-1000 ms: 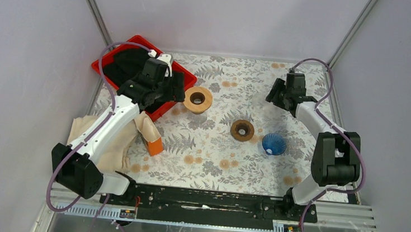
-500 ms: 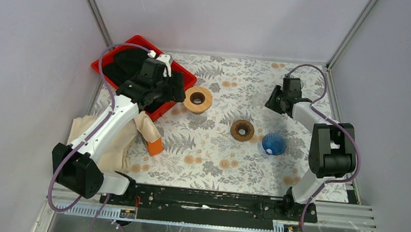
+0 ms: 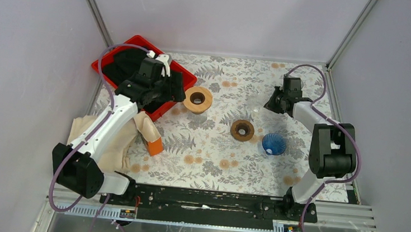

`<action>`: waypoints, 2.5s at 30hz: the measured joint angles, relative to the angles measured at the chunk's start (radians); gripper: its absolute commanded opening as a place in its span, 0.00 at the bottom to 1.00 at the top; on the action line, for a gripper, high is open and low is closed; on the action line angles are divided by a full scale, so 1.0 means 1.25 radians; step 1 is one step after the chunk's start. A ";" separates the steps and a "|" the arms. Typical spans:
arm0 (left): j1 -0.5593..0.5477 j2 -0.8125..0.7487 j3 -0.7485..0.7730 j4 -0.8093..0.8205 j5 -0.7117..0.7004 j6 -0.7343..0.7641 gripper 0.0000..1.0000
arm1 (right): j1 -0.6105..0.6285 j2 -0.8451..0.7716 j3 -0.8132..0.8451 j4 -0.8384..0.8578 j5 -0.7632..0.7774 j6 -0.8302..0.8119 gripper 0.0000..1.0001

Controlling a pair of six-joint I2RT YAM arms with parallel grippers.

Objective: Place the coffee filter in the dripper

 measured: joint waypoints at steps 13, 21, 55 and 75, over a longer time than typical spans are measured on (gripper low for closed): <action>0.047 0.000 -0.012 0.018 0.069 -0.016 1.00 | 0.008 -0.073 0.087 -0.103 -0.061 0.004 0.00; 0.090 0.000 -0.016 0.030 0.119 -0.033 1.00 | 0.064 -0.089 0.191 -0.179 -0.073 0.008 0.00; 0.164 0.000 -0.032 0.048 0.211 -0.069 1.00 | 0.366 0.068 0.530 -0.320 -0.115 0.028 0.00; 0.182 0.000 -0.045 0.066 0.266 -0.094 1.00 | 0.408 0.147 0.577 -0.355 -0.107 0.021 0.00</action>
